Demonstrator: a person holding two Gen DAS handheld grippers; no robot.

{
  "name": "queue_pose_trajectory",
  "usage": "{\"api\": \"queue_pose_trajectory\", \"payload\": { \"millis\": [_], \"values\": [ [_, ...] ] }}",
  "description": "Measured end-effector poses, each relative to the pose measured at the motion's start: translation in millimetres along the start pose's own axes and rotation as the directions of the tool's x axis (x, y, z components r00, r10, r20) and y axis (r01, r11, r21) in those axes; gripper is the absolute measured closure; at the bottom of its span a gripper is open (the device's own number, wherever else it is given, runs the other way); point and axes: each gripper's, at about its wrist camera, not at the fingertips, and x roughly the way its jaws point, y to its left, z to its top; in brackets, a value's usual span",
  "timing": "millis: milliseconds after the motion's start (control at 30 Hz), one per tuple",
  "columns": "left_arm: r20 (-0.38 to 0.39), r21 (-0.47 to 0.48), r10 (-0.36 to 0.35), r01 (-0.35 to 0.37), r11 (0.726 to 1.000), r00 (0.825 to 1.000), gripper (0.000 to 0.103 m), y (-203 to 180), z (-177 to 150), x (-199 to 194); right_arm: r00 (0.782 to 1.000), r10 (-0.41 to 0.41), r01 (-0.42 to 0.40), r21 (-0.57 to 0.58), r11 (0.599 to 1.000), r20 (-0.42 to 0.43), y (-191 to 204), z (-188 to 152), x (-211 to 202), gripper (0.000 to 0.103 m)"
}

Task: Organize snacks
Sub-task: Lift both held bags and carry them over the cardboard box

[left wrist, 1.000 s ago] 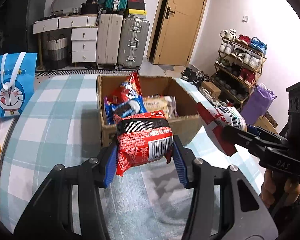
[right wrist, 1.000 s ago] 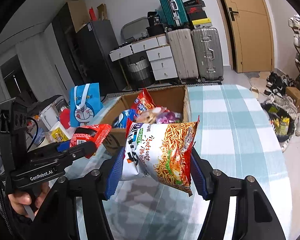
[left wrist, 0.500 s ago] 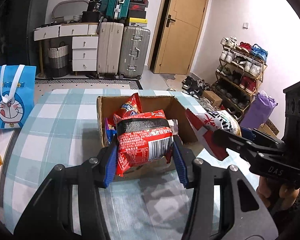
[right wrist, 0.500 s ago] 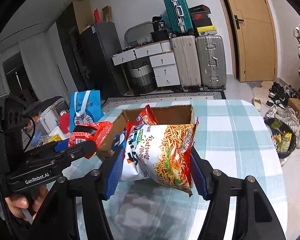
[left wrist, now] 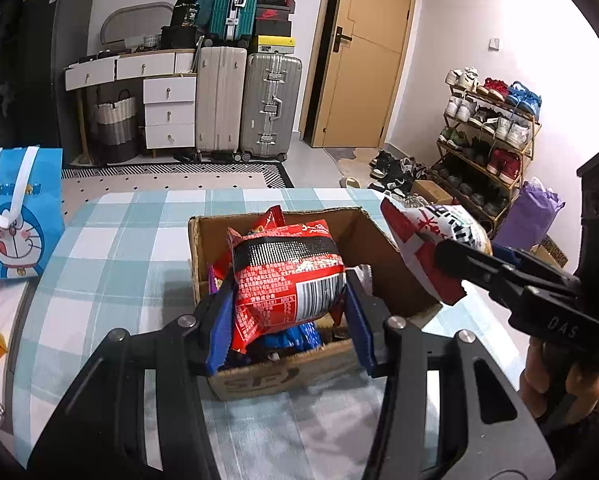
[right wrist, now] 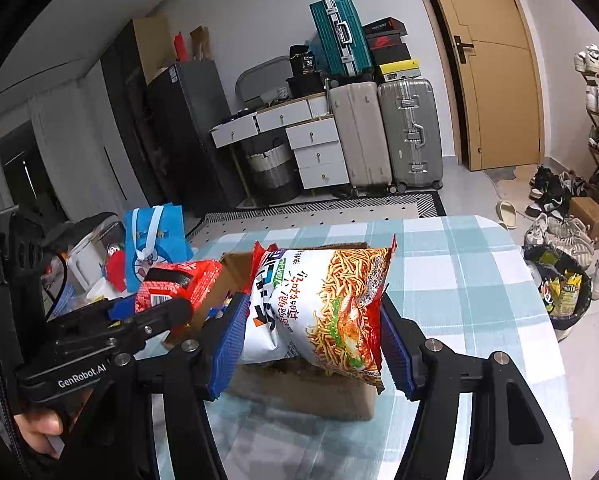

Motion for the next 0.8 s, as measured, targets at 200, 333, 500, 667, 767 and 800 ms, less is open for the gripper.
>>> {"api": "queue_pose_trajectory", "payload": {
  "millis": [200, 333, 500, 667, 767, 800],
  "values": [
    [-0.007, 0.003, 0.011, -0.011, 1.000, 1.000, 0.056, 4, 8, 22, 1.000, -0.008, 0.008, -0.003, 1.000, -0.006, -4, 9, 12, 0.040],
    [-0.012, 0.002, 0.017, -0.017, 1.000, 1.000, 0.056, 11, 10, 35, 1.000, -0.007, 0.007, -0.006, 1.000, -0.017, -5, 14, 23, 0.040],
    [-0.029, -0.003, 0.029, -0.029, 1.000, 0.999, 0.056, 21, 10, 52, 0.999, 0.006, -0.006, -0.009, 1.000, -0.037, -4, 17, 42, 0.040],
    [-0.027, -0.008, 0.036, -0.036, 0.999, 0.999, 0.056, 28, 10, 62, 0.998, 0.023, -0.024, -0.020, 1.000, -0.052, 4, 12, 63, 0.040],
    [-0.035, 0.002, 0.053, -0.053, 0.999, 0.998, 0.056, 31, 9, 71, 0.998, 0.035, -0.036, -0.006, 0.999, -0.046, 5, 11, 76, 0.040],
    [-0.035, 0.003, 0.055, -0.055, 0.998, 0.998, 0.056, 31, 8, 72, 0.998, 0.036, -0.036, 0.001, 0.999, -0.048, 5, 11, 81, 0.040]
  ]
}}
